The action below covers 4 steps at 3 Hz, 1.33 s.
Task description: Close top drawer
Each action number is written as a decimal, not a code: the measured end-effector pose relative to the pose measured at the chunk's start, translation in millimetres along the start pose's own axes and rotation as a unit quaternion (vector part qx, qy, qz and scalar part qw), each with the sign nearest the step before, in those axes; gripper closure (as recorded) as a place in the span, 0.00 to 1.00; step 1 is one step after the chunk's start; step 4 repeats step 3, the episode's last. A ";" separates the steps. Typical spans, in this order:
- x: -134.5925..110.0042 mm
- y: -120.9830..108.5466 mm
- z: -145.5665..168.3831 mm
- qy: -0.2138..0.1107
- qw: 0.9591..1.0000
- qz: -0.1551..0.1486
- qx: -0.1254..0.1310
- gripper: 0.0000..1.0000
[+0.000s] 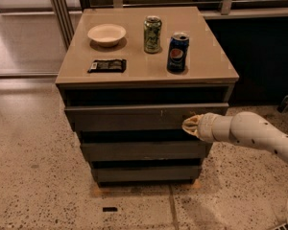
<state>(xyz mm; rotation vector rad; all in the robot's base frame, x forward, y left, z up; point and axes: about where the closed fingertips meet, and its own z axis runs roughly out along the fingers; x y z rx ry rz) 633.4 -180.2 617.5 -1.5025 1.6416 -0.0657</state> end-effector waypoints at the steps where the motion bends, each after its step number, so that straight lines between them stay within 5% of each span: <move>1: -7.8 19.0 -25.7 0.002 0.998 0.023 -0.066 1.00; 2: -26.7 41.4 -58.3 0.003 0.990 0.051 -0.134 1.00; 3: -57.6 56.8 -88.8 0.007 0.977 0.071 -0.202 1.00; 4: -57.6 56.8 -88.8 0.007 0.977 0.071 -0.202 1.00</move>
Offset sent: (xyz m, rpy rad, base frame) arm -0.1295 0.0073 0.0558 0.0422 0.4671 0.1405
